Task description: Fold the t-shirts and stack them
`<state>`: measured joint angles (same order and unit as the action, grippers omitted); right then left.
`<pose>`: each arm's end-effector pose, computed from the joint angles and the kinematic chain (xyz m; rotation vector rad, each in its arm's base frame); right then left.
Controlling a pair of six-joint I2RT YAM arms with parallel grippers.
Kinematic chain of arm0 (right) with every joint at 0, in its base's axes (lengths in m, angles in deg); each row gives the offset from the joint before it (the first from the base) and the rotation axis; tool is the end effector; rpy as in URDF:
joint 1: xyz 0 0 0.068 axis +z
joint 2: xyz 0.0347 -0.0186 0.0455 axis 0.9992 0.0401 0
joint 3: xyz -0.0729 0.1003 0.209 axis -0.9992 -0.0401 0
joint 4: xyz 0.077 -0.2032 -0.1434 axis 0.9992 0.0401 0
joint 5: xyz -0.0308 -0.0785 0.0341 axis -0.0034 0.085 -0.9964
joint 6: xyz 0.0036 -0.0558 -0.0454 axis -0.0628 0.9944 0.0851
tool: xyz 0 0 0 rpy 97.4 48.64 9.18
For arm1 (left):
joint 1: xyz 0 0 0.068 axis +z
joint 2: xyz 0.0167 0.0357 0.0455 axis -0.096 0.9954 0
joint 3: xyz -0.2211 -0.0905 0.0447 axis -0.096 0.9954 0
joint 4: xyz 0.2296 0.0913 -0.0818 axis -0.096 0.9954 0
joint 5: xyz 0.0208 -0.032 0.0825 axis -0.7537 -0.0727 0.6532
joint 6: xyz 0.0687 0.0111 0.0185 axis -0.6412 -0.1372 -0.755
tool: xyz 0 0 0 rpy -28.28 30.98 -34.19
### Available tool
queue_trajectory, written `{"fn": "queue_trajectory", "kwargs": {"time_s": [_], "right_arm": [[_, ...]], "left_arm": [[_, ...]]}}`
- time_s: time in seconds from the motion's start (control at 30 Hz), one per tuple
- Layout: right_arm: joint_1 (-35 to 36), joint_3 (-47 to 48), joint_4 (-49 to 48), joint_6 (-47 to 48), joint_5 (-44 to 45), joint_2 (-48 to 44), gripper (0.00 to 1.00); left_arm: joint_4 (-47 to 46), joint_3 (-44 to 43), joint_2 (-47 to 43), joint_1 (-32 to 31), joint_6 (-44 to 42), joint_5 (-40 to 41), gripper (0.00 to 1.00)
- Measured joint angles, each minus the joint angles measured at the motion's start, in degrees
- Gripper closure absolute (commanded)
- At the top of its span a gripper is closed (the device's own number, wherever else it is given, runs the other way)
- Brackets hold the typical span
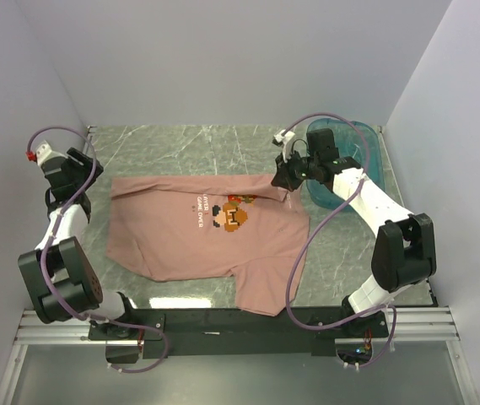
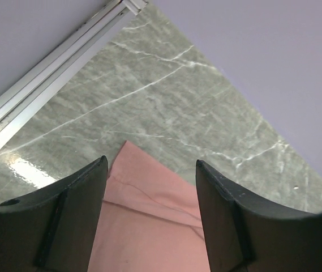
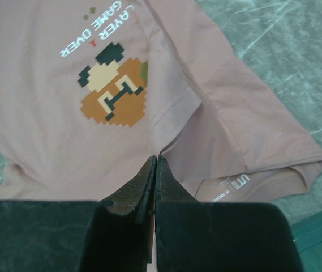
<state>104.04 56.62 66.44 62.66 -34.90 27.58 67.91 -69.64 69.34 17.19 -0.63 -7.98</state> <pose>0.3409 0.1366 0.2391 -1.0177 1.9784 0.6740 0.3202 0.1298 0.2207 -0.8415 1.6981 -0.1795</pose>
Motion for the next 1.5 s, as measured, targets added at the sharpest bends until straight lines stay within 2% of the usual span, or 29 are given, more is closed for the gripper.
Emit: {"fn": "queue_trajectory", "kwargs": {"time_s": [0.27, 0.37, 0.4, 0.5, 0.57, 0.6, 0.8, 0.97, 1.1, 1.2, 1.5], "right_arm": [[0.1, 0.8, 7.5, 7.7, -4.4, 0.3, 0.99], [0.7, 0.9, 12.7, 13.5, -4.7, 0.5, 0.79], [1.0, 0.9, 14.3, 15.2, -4.4, 0.6, 0.64], [1.3, 0.8, 17.8, 19.6, -3.6, 0.5, 0.49], [1.4, 0.8, 19.4, 21.0, -2.8, 0.4, 0.45], [1.4, 0.9, 19.6, 21.3, -2.5, 0.3, 0.45], [1.9, 6.7, 21.2, 16.9, -1.9, 3.1, 0.46], [3.4, 17.8, 20.1, 7.4, 0.3, 15.6, 0.48], [4.7, 23.8, 20.1, 0.8, 3.1, 25.9, 0.48], [5.4, 27.4, 20.7, -2.6, 5.5, 31.1, 0.48], [6.1, 32.5, 20.9, -8.6, 10.1, 35.6, 0.48]], "left_arm": [[1.8, 0.5, -5.0, 0.0, 2.5, -3.8, 0.32], [3.0, 1.4, -8.7, -0.1, 3.3, -6.3, 0.32], [3.3, 1.7, -10.3, -0.2, 3.6, -7.5, 0.31], [5.6, 1.7, -13.8, -1.2, 3.7, -10.3, 0.31], [7.7, 1.7, -15.7, -2.8, 3.3, -11.9, 0.31], [8.7, 1.7, -16.3, -3.6, 2.9, -12.4, 0.28], [18.8, 1.7, -20.6, -11.4, -2.7, -12.2, 0.27], [24.6, 1.9, -27.9, -17.6, -8.0, -7.1, 0.26], [26.2, 3.7, -33.4, -18.8, -9.8, -2.1, 0.26], [27.2, 3.9, -34.0, -19.2, -10.6, 0.6, 0.26], [28.8, 4.3, -33.6, -19.2, -10.8, 3.7, 0.26]]}}
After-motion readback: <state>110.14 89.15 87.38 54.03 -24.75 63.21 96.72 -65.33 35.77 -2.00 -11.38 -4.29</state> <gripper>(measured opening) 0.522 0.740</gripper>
